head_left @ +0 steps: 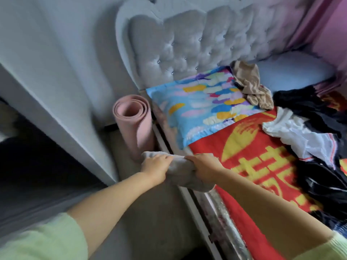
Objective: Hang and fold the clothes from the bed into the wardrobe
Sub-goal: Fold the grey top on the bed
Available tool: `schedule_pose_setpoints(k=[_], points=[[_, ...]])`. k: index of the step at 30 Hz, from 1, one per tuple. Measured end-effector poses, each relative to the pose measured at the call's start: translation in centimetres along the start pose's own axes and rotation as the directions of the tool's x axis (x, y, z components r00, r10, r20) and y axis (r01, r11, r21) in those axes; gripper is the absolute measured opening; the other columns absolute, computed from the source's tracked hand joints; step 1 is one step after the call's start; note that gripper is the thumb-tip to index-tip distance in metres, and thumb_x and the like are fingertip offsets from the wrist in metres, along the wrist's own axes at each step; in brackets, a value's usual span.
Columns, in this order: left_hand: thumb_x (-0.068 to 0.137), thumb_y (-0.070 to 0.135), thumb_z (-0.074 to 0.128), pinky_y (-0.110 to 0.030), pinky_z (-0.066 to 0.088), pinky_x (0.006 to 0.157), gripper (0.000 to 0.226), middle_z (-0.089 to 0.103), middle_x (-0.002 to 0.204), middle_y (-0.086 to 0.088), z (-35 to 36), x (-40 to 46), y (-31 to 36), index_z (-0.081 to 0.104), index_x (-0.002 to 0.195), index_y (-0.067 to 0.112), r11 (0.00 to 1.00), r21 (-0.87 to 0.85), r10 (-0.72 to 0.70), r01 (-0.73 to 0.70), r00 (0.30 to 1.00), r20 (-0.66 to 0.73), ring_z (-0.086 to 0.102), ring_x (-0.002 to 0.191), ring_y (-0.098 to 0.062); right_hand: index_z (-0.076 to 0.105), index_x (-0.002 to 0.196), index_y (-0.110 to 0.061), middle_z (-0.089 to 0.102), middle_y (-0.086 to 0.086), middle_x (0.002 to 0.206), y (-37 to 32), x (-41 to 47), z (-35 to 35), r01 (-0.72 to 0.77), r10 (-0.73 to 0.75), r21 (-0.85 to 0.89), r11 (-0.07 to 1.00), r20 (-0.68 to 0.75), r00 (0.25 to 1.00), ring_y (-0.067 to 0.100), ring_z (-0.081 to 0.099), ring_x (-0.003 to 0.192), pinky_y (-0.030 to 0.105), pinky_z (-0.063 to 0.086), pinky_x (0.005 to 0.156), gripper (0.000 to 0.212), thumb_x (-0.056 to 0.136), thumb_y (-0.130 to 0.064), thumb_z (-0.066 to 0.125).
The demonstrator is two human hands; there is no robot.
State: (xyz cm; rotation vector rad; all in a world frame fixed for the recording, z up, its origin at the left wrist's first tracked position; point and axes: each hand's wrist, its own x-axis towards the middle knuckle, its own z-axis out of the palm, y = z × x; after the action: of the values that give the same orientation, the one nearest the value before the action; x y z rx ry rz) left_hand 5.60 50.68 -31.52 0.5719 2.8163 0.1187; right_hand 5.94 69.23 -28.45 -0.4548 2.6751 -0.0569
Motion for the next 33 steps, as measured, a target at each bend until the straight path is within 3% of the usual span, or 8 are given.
schedule_pose_setpoints(k=[5, 10, 13, 17, 20, 23, 29, 33], points=[[0.081, 0.014, 0.057, -0.033, 0.037, 0.103, 0.060, 0.048, 0.138, 0.003, 1.4, -10.9, -13.7, 0.040, 0.136, 0.028, 0.986, -0.049, -0.159, 0.158, 0.987, -0.020, 0.043, 0.129, -0.016, 0.044, 0.131, -0.043, 0.060, -0.005, 0.121, -16.4, 3.7, -0.1, 0.182, -0.181, -0.011, 0.983, 0.035, 0.983, 0.027, 0.060, 0.109, 0.044, 0.050, 0.087, 0.056, 0.079, -0.022, 0.052], [0.081, 0.023, 0.059, -0.038, 0.041, 0.099, 0.056, 0.053, 0.133, 0.004, 2.0, -21.0, -24.2, 0.042, 0.134, 0.029, 0.945, 0.010, -0.328, 0.328, 0.945, -0.004, 0.049, 0.123, -0.019, 0.046, 0.126, -0.044, 0.064, -0.003, 0.117, -30.1, 7.1, 1.4, 0.318, -0.319, 0.023, 0.948, 0.109, 0.941, 0.029, 0.062, 0.105, 0.045, 0.052, 0.087, 0.057, 0.074, -0.022, 0.057], [0.078, 0.031, 0.067, -0.041, 0.044, 0.097, 0.061, 0.053, 0.132, 0.003, 3.0, -24.8, -28.4, 0.042, 0.133, 0.028, 0.901, -0.049, -0.428, 0.430, 0.903, 0.049, 0.049, 0.121, -0.020, 0.048, 0.127, -0.044, 0.064, -0.003, 0.116, -35.8, 9.4, 2.7, 0.388, -0.388, 0.026, 0.921, 0.144, 0.910, 0.029, 0.062, 0.104, 0.045, 0.052, 0.088, 0.051, 0.080, -0.024, 0.057], [0.076, 0.034, 0.070, -0.040, 0.045, 0.097, 0.063, 0.052, 0.133, 0.002, 5.3, -26.8, -31.6, 0.043, 0.132, 0.026, 0.848, -0.088, -0.505, 0.522, 0.848, 0.159, 0.049, 0.122, -0.021, 0.045, 0.129, -0.049, 0.063, -0.001, 0.118, -39.7, 12.4, 4.9, 0.446, -0.440, 0.021, 0.895, 0.212, 0.873, 0.030, 0.062, 0.105, 0.044, 0.051, 0.090, 0.054, 0.082, -0.024, 0.056], [0.065, 0.034, 0.071, -0.041, 0.048, 0.091, 0.060, 0.057, 0.121, 0.002, 7.1, -26.5, -33.9, 0.047, 0.119, 0.024, 0.826, -0.018, -0.539, 0.564, 0.798, 0.269, 0.055, 0.112, -0.021, 0.049, 0.129, -0.041, 0.060, 0.002, 0.123, -41.3, 15.3, 6.8, 0.500, -0.494, 0.052, 0.864, 0.272, 0.825, 0.031, 0.059, 0.110, 0.043, 0.052, 0.090, 0.051, 0.082, -0.020, 0.054], [0.062, 0.029, 0.075, -0.044, 0.049, 0.088, 0.067, 0.056, 0.119, 0.000, 8.8, -25.6, -36.8, 0.043, 0.120, 0.021, 0.808, 0.014, -0.557, 0.589, 0.757, 0.342, 0.055, 0.110, -0.024, 0.049, 0.127, -0.038, 0.059, 0.001, 0.126, -43.3, 18.7, 8.7, 0.517, -0.517, 0.090, 0.851, 0.305, 0.799, 0.030, 0.058, 0.113, 0.041, 0.052, 0.090, 0.050, 0.080, -0.023, 0.055], [0.068, 0.028, 0.073, -0.043, 0.045, 0.091, 0.061, 0.059, 0.119, 0.004, 15.3, -23.2, -44.0, 0.044, 0.122, 0.025, 0.769, -0.002, -0.606, 0.640, 0.729, 0.317, 0.057, 0.108, -0.021, 0.048, 0.122, -0.041, 0.062, -0.002, 0.122, -47.3, 27.0, 13.3, 0.529, -0.516, 0.067, 0.846, 0.349, 0.782, 0.028, 0.059, 0.111, 0.045, 0.050, 0.090, 0.051, 0.074, -0.028, 0.055], [0.070, 0.025, 0.069, -0.042, 0.049, 0.085, 0.056, 0.060, 0.115, 0.005, 21.0, -20.1, -49.3, 0.045, 0.120, 0.030, 0.759, -0.001, -0.620, 0.652, 0.722, 0.306, 0.058, 0.104, -0.021, 0.049, 0.129, -0.040, 0.058, 0.002, 0.130, -48.5, 33.8, 17.4, 0.518, -0.509, 0.069, 0.853, 0.336, 0.793, 0.029, 0.056, 0.117, 0.039, 0.049, 0.093, 0.055, 0.077, -0.023, 0.056]])
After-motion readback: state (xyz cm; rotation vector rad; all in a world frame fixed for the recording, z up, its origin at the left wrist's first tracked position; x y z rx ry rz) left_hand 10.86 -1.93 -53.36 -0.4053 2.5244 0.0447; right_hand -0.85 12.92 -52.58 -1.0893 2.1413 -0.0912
